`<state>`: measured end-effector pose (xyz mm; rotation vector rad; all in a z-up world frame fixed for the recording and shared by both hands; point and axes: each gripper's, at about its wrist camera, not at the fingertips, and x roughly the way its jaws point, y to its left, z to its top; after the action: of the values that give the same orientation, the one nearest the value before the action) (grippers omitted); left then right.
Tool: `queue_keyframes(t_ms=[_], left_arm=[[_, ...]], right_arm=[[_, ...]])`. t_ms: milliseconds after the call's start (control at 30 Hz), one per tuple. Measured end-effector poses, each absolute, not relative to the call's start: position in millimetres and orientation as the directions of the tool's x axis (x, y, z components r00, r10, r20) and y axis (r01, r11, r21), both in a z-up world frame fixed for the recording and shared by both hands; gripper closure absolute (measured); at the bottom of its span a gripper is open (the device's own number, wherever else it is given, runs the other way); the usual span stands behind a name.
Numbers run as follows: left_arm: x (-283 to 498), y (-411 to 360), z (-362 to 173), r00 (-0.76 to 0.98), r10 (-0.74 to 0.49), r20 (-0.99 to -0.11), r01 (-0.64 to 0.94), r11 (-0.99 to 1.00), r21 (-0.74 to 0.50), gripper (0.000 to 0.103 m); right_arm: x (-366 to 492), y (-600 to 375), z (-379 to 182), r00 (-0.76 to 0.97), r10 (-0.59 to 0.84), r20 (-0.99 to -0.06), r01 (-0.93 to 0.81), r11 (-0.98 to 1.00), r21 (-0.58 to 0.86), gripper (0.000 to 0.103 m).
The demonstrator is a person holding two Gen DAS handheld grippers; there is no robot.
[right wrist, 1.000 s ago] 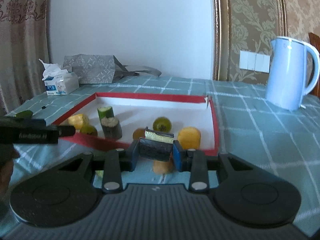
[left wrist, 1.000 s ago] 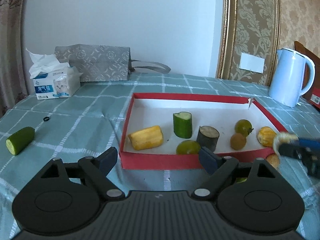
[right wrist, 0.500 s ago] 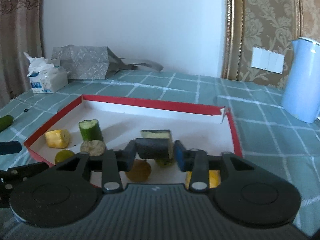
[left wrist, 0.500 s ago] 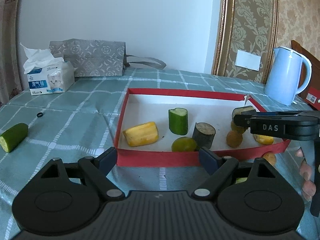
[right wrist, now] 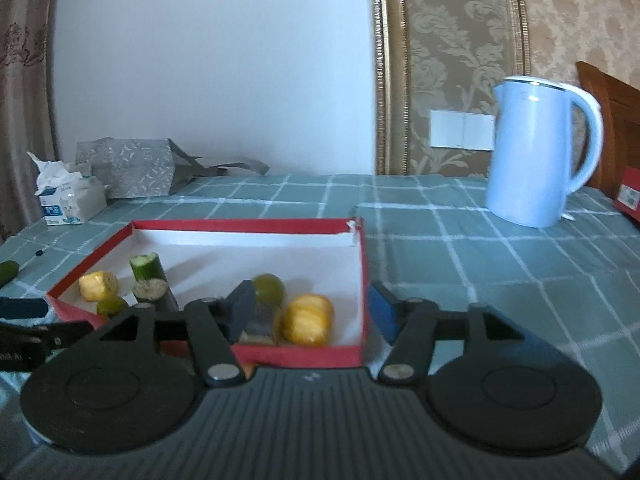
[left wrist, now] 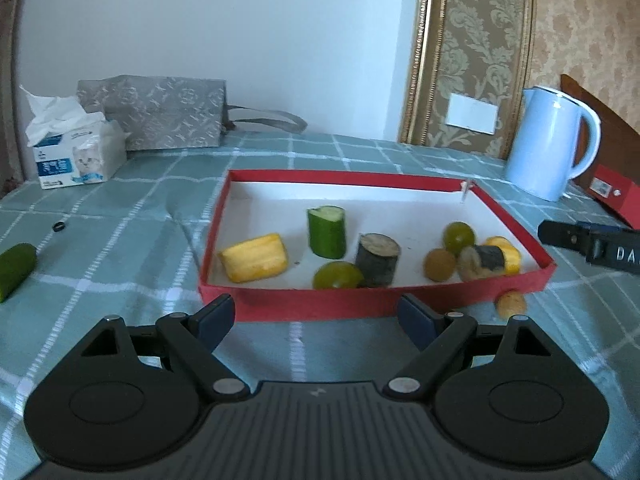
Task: Organize fruits
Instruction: 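Move the left gripper to the cucumber chunk while the right moves to the brown round fruit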
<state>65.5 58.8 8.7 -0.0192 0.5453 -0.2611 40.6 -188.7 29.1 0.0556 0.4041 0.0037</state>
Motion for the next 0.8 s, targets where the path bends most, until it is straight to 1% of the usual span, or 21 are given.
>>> queue_keyframes(t_ms=[33, 367, 467, 500, 600, 733, 800], left_arm=[[64, 57, 9, 0.821, -0.258, -0.510, 0.247, 0.965, -0.090, 0.014], [55, 34, 5, 0.816, -0.270, -0.511, 0.283, 0.958, -0.054, 0.014], [55, 26, 4, 0.811, -0.272, -0.518, 0.293, 0.955, -0.043, 0.014], [55, 23, 3, 0.810, -0.272, -0.520, 0.297, 0.954, -0.036, 0.014], [54, 16, 3, 0.813, -0.273, -0.515, 0.306, 0.952, -0.021, 0.011], [52, 14, 4, 0.795, -0.320, -0.515, 0.339, 0.939, -0.061, 0.011], [50, 11, 5, 0.798, -0.321, -0.511, 0.339, 0.939, -0.060, 0.011]], right_arm=[[36, -191, 26, 0.920, 0.000, -0.392, 0.025, 0.998, 0.058, 0.030], [32, -211, 14, 0.888, 0.008, -0.460, 0.081, 0.981, 0.174, 0.029], [30, -211, 15, 0.892, 0.005, -0.451, 0.082, 0.982, 0.173, 0.029], [29, -211, 15, 0.894, 0.007, -0.449, 0.080, 0.981, 0.175, 0.026], [26, -212, 17, 0.900, 0.012, -0.435, 0.078, 0.979, 0.189, 0.023], [23, -213, 19, 0.905, 0.018, -0.425, 0.075, 0.977, 0.202, 0.022], [22, -214, 20, 0.908, 0.021, -0.418, 0.072, 0.976, 0.205, 0.022]])
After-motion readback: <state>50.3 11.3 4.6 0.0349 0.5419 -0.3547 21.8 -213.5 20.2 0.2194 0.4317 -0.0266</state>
